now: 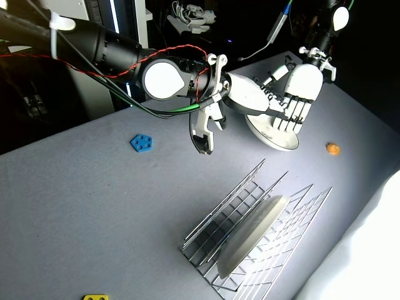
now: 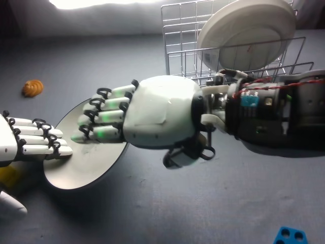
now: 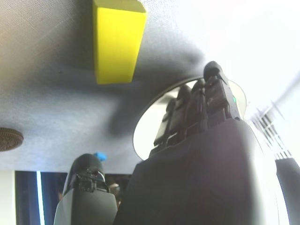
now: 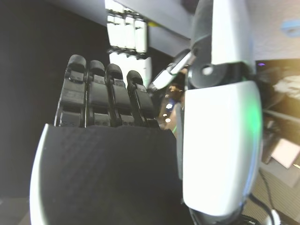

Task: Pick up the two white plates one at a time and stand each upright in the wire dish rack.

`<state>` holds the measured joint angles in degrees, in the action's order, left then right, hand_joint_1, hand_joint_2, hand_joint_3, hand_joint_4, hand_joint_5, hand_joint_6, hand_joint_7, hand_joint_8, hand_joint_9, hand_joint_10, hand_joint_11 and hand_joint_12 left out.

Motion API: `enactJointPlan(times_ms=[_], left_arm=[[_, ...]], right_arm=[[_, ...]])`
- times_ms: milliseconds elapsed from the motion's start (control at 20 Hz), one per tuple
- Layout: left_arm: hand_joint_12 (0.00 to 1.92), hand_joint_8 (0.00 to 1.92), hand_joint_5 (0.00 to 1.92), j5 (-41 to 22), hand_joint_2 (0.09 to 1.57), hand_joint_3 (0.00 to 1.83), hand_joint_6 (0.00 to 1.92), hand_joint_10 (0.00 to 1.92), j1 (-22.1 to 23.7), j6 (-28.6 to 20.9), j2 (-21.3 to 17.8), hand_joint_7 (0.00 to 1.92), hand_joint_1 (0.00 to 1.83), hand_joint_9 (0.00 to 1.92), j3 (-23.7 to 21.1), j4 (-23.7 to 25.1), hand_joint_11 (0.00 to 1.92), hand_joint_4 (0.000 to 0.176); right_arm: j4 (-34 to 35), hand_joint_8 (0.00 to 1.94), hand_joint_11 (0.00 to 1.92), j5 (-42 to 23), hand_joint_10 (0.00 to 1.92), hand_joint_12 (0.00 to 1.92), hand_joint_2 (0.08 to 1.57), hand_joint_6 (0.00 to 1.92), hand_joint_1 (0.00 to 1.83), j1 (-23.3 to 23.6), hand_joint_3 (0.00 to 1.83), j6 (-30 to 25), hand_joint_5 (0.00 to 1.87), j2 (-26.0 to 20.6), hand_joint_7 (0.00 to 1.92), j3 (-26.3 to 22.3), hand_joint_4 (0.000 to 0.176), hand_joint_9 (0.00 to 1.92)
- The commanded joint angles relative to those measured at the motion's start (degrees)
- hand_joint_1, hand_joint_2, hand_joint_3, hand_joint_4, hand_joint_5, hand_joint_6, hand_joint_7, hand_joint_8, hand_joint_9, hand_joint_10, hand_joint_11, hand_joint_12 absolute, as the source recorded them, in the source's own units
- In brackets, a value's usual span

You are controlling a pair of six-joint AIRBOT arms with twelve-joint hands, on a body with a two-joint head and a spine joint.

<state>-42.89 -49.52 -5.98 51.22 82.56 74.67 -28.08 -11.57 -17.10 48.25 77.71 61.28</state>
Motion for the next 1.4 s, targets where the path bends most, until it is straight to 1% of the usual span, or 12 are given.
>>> enactJointPlan(times_ms=[0,100,200,250,300,350,400,600,850,1150,1200,1350], left_arm=[[0.00,0.00,0.02,0.5,1.03,0.00,0.00,0.00,-0.6,0.0,0.7,0.02,0.00,0.00,0.1,1.6,0.00,0.000],[0.00,0.00,0.01,0.5,1.04,0.00,0.00,0.00,-1.0,0.0,0.8,0.02,0.00,0.00,0.2,1.4,0.00,0.000],[0.00,0.00,0.01,0.5,1.04,0.00,0.00,0.00,-1.2,0.0,0.9,0.01,0.00,0.00,0.3,0.7,0.00,0.000],[0.00,0.00,0.01,0.4,1.03,0.00,0.00,0.00,-1.3,0.0,0.9,0.01,0.00,0.00,0.4,0.6,0.00,0.000],[0.00,0.00,0.00,0.4,1.03,0.00,0.00,0.00,-1.3,-0.1,0.9,0.00,0.00,0.00,0.4,0.6,0.00,0.000],[0.00,0.00,0.00,0.4,1.03,0.00,0.00,0.00,-1.3,-0.1,0.9,0.00,0.00,0.00,0.5,0.6,0.00,0.000],[0.00,0.00,0.00,0.4,1.03,0.00,0.00,0.00,-1.3,-0.1,0.9,0.00,0.00,0.00,0.5,0.6,0.00,0.000],[0.00,0.00,0.02,0.4,1.04,0.00,0.00,0.00,-1.3,-0.1,0.9,0.01,0.00,0.00,0.6,0.6,0.00,0.000],[0.00,0.00,0.00,0.4,1.04,0.00,0.00,0.00,-1.8,-0.2,1.0,0.01,0.00,0.00,1.0,0.4,0.00,0.000],[0.00,0.00,0.00,0.2,1.03,0.00,0.00,0.00,-1.8,-0.1,1.1,0.01,0.00,0.00,1.2,0.0,0.00,0.000],[0.00,0.00,0.01,0.2,1.03,0.00,0.00,0.00,-1.8,-0.1,1.1,0.02,0.00,0.00,1.2,0.0,0.00,0.000],[0.00,0.00,0.02,0.2,1.04,0.00,0.00,0.00,-1.8,-0.1,1.2,0.02,0.00,0.00,1.3,0.0,0.00,0.000]], right_arm=[[0.6,0.00,0.06,-6.3,0.00,0.05,0.86,0.00,1.33,-0.1,0.00,0.4,0.00,0.5,0.00,0.8,0.018,0.00],[1.9,0.00,0.00,-6.3,0.00,0.24,0.86,0.00,1.32,-0.5,0.00,0.5,0.00,2.5,0.00,3.0,0.001,0.00],[3.4,0.00,0.00,-6.3,0.00,0.32,0.87,0.00,1.29,-0.8,0.00,1.1,0.00,4.4,0.00,4.9,0.006,0.00],[5.0,0.00,0.00,-6.4,0.00,0.26,0.88,0.00,1.30,-0.9,0.00,1.5,0.00,5.6,0.00,5.8,0.019,0.00],[6.1,0.00,0.00,-6.4,0.00,0.18,0.88,0.00,1.32,-1.0,0.00,1.8,0.00,6.4,0.00,6.5,0.025,0.00],[6.8,0.00,0.00,-6.4,0.00,0.17,0.89,0.00,1.31,-1.1,0.00,2.0,0.00,7.1,0.00,7.2,0.011,0.00],[7.6,0.00,0.00,-6.6,0.00,0.27,0.89,0.00,1.27,-1.4,0.00,2.1,0.00,8.1,0.00,7.9,0.000,0.00],[7.9,0.00,0.00,-8.5,0.00,0.20,0.88,0.00,1.30,-2.6,0.00,3.0,0.00,10.8,0.00,10.5,0.000,0.00],[10.1,0.00,0.00,-10.5,0.00,0.08,0.89,0.00,1.33,-2.9,0.00,3.0,0.01,15.1,0.00,15.9,0.000,0.00],[10.8,0.00,0.00,-12.4,0.00,0.31,0.87,0.00,1.23,-3.1,0.00,3.1,0.01,18.0,0.00,19.4,0.000,0.00],[10.9,0.00,0.00,-12.5,0.00,0.29,0.87,0.00,1.22,-3.2,0.00,3.1,0.00,18.1,0.00,19.5,0.000,0.00],[12.1,0.00,0.00,-12.9,0.00,0.37,0.88,0.02,1.29,-3.2,0.00,3.1,0.08,18.3,0.00,19.6,0.000,0.00]])
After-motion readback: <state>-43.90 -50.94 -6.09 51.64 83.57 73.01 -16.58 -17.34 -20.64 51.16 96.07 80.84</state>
